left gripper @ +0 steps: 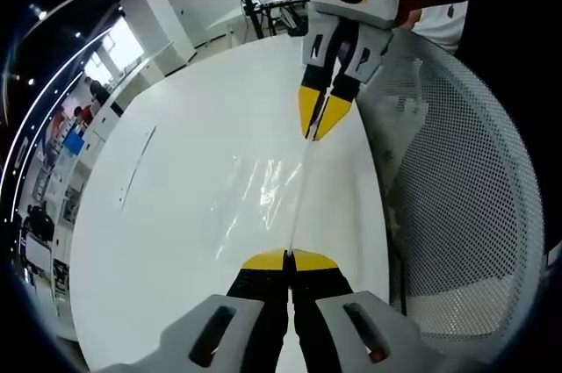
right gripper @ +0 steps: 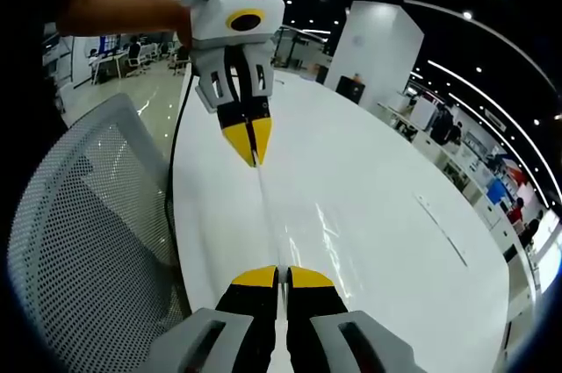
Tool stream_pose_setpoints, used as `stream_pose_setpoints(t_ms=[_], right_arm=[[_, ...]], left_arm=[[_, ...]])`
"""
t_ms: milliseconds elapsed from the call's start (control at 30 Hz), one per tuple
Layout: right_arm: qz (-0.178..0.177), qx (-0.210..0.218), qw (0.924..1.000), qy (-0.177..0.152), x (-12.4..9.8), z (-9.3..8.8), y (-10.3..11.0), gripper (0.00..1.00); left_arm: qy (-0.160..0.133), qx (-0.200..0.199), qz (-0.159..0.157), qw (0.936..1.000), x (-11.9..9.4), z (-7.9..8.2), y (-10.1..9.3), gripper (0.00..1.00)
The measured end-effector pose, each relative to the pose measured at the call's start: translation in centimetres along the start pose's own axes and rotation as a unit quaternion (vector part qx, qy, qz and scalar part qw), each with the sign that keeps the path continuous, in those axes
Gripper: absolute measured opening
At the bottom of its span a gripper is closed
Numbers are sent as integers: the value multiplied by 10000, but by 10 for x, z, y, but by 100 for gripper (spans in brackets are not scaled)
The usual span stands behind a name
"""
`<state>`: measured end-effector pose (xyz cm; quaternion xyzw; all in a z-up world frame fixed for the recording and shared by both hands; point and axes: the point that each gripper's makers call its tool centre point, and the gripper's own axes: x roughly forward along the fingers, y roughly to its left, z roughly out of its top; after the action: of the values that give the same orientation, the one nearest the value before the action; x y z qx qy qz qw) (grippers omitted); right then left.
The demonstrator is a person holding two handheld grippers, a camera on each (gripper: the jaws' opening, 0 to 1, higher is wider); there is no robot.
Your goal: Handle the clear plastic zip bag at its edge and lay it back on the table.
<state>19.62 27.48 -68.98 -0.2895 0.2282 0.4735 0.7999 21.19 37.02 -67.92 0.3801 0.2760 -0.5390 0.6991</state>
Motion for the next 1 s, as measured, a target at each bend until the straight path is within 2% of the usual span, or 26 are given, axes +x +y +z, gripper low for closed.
stream_pose_setpoints(t_ms=[1000], right_arm=[[-21,33,10000,4,-2,-1,0,0]], left_arm=[[-4,-83,49,10000,-4,-3,2,0]])
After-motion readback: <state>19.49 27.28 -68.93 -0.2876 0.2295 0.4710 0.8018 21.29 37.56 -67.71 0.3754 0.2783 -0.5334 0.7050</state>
